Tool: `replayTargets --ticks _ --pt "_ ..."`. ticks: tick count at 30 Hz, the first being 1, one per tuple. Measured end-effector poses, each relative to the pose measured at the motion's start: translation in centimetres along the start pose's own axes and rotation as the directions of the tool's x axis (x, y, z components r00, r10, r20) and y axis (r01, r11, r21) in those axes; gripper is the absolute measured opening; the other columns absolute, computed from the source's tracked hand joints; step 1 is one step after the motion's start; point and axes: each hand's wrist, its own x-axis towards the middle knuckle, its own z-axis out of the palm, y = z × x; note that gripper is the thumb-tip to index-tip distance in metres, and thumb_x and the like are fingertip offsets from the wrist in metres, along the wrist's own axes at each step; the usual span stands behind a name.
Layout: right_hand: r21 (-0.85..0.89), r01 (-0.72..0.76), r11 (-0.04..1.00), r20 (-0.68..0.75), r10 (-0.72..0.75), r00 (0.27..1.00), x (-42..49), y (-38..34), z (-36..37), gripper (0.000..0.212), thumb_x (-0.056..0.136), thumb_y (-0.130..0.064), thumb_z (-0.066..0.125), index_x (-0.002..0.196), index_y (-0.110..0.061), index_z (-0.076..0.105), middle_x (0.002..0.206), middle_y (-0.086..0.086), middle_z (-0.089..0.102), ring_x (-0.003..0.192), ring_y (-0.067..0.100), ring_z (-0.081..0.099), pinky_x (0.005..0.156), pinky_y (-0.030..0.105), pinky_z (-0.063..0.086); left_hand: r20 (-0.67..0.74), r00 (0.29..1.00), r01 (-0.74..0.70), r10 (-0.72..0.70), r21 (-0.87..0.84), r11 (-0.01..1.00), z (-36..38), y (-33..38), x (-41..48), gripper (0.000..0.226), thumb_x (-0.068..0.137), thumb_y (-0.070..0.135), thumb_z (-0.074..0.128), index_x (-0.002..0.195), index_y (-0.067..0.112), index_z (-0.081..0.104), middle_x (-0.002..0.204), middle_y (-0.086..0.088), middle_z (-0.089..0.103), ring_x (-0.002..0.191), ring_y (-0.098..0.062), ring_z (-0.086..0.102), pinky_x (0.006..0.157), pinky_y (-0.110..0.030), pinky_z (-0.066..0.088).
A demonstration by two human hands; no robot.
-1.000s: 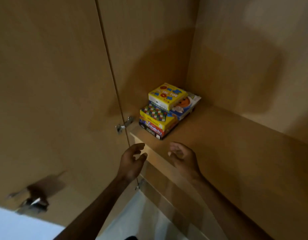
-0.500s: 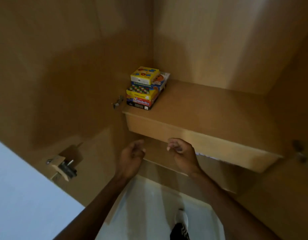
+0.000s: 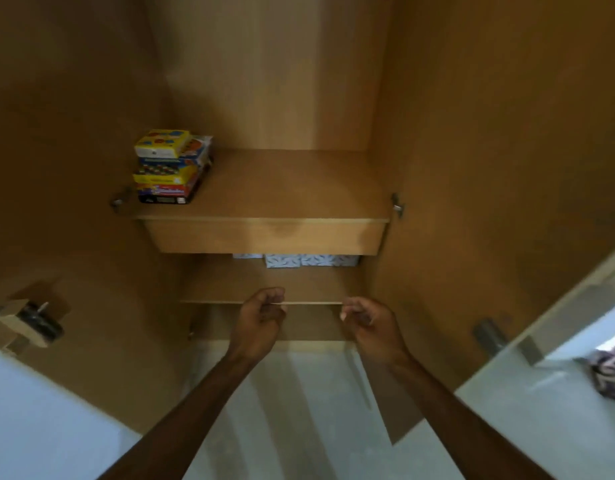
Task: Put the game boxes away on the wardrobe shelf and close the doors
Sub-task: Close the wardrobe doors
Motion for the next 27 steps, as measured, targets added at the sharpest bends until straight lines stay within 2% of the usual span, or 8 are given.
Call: replayTargets --ticks 3,6,11,13,16,19,24,27 --pt "-0.020 -0.021 1.000 -0.033 0.020 0.999 -3.3 2.0 -6.4 0.019 0.086 -0.010 0.068 0.104 -0.015 0.069 0.091 -0.001 0.072 0.083 0.001 0.065 0.075 0.015 0.050 0.065 0.997 -0.031 0.033 -0.019 0.999 6.1 1.7 -2.6 0.023 0.087 -0.001 0.063 0.104 0.015 0.066 0.096 0.009 0.066 0.086 -0.001 0.060 0.073 -0.004 0.046" --pt "-0.103 -0.020 0.994 -0.079 0.012 0.997 -6.5 4.2 -13.8 0.017 0.086 -0.009 0.067 0.102 -0.015 0.071 0.089 -0.009 0.070 0.080 -0.013 0.061 0.072 0.004 0.045 0.125 0.992 -0.027 0.033 -0.048 0.998 12.9 3.4 -5.9 0.024 0.087 -0.002 0.063 0.104 0.015 0.066 0.095 0.006 0.067 0.087 -0.010 0.062 0.080 -0.018 0.048" --pt "-0.204 0.006 0.979 -0.208 -0.049 0.977 -9.2 6.9 -23.5 0.014 0.084 -0.007 0.069 0.092 -0.018 0.074 0.089 -0.007 0.072 0.081 -0.009 0.064 0.070 0.003 0.045 0.244 0.968 -0.054 0.058 -0.024 0.998 21.8 6.5 -10.2 0.028 0.089 0.005 0.063 0.115 0.015 0.063 0.107 0.006 0.066 0.090 -0.001 0.060 0.072 -0.002 0.043" --pt "-0.216 0.014 0.976 -0.239 -0.067 0.969 -9.2 7.4 -27.1 0.014 0.086 -0.008 0.067 0.094 -0.017 0.073 0.093 -0.008 0.072 0.083 -0.002 0.066 0.072 0.005 0.046 0.292 0.951 -0.095 0.100 -0.033 0.995 24.9 8.6 -10.9 0.034 0.089 0.009 0.064 0.122 0.016 0.060 0.118 0.004 0.064 0.100 -0.005 0.061 0.078 -0.006 0.044" --pt "-0.191 0.007 0.982 -0.237 -0.053 0.970 -7.1 7.4 -30.7 0.024 0.091 -0.009 0.059 0.113 -0.016 0.067 0.107 0.000 0.071 0.099 0.013 0.066 0.088 0.026 0.053 0.307 0.939 -0.148 0.158 -0.054 0.987 28.2 12.1 -11.2 0.038 0.088 0.014 0.065 0.123 0.027 0.056 0.124 0.009 0.059 0.108 -0.004 0.058 0.082 -0.013 0.045" --pt "-0.100 -0.020 0.995 -0.186 0.001 0.982 -4.0 6.4 -32.2 0.039 0.095 -0.006 0.048 0.132 -0.017 0.055 0.123 0.003 0.065 0.114 0.019 0.059 0.100 0.046 0.050 0.344 0.919 -0.203 0.191 -0.002 0.979 30.4 15.3 -10.9 0.042 0.091 0.012 0.060 0.129 0.026 0.052 0.129 0.008 0.053 0.111 -0.007 0.054 0.084 -0.018 0.046" --pt "0.063 0.105 0.992 -0.005 -0.105 0.994 -2.8 5.3 -32.5 0.052 0.088 0.016 0.040 0.124 -0.016 0.061 0.119 0.008 0.066 0.111 0.023 0.063 0.101 0.049 0.048 0.420 0.889 -0.198 0.181 -0.001 0.980 31.5 17.3 -11.4 0.045 0.092 0.007 0.056 0.132 0.026 0.048 0.116 0.013 0.053 0.108 -0.007 0.052 0.090 -0.026 0.047" --pt "0.102 0.117 0.988 0.013 -0.119 0.993 -2.6 5.7 -32.3 0.053 0.087 0.014 0.042 0.121 -0.020 0.064 0.116 0.004 0.069 0.109 0.021 0.065 0.100 0.050 0.049 0.406 0.894 -0.197 0.189 -0.023 0.980 31.1 16.8 -11.5 0.047 0.091 0.005 0.055 0.131 0.027 0.048 0.121 0.009 0.055 0.112 -0.009 0.054 0.090 -0.026 0.048"
